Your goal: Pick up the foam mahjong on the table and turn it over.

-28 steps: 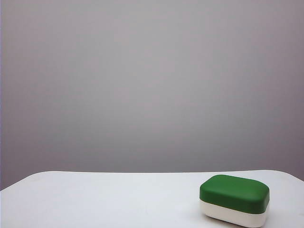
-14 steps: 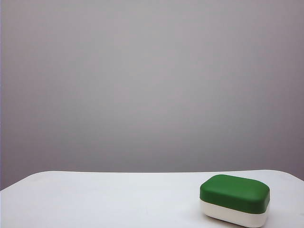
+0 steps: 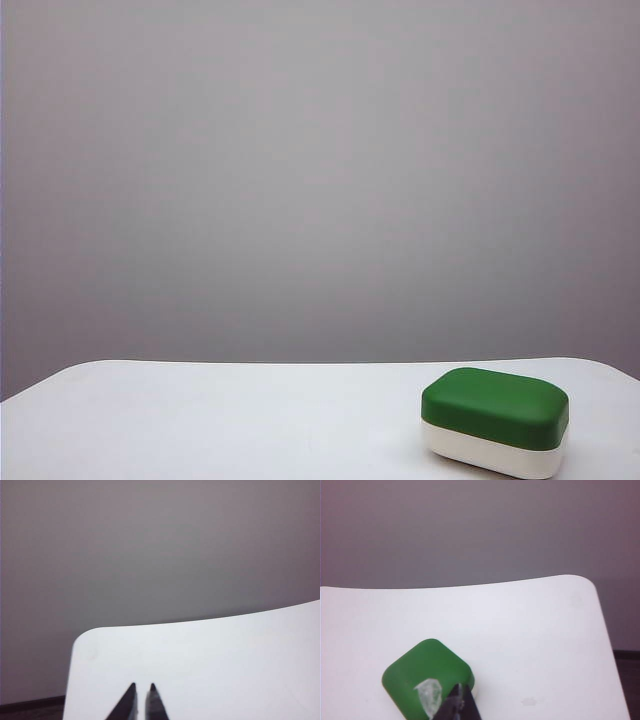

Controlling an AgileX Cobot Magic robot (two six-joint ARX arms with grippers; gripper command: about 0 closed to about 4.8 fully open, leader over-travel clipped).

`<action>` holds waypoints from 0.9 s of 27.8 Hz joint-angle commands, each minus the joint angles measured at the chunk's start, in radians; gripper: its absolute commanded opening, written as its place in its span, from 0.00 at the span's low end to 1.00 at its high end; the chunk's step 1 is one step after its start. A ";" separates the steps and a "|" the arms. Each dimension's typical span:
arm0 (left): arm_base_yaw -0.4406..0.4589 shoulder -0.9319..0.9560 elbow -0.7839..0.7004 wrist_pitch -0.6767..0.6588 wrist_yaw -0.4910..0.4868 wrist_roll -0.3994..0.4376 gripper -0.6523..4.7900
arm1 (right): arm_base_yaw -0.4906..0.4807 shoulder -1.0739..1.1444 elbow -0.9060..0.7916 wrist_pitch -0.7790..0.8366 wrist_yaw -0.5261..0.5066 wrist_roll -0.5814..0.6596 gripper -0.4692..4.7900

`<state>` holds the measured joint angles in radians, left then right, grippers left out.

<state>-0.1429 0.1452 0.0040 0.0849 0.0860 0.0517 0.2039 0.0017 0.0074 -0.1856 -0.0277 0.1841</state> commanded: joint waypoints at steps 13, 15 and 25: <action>0.005 0.004 0.002 -0.272 -0.089 -0.007 0.17 | 0.000 0.001 -0.006 0.003 0.026 -0.004 0.09; 0.005 0.004 0.002 -0.272 -0.088 -0.006 0.17 | 0.000 0.001 -0.006 0.003 0.026 -0.004 0.09; 0.005 0.004 0.002 -0.272 -0.086 -0.006 0.17 | 0.000 0.001 -0.006 0.003 0.026 -0.004 0.09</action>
<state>-0.1371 0.1474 0.0059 -0.1768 -0.0032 0.0483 0.2039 0.0021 0.0074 -0.1886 -0.0067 0.1818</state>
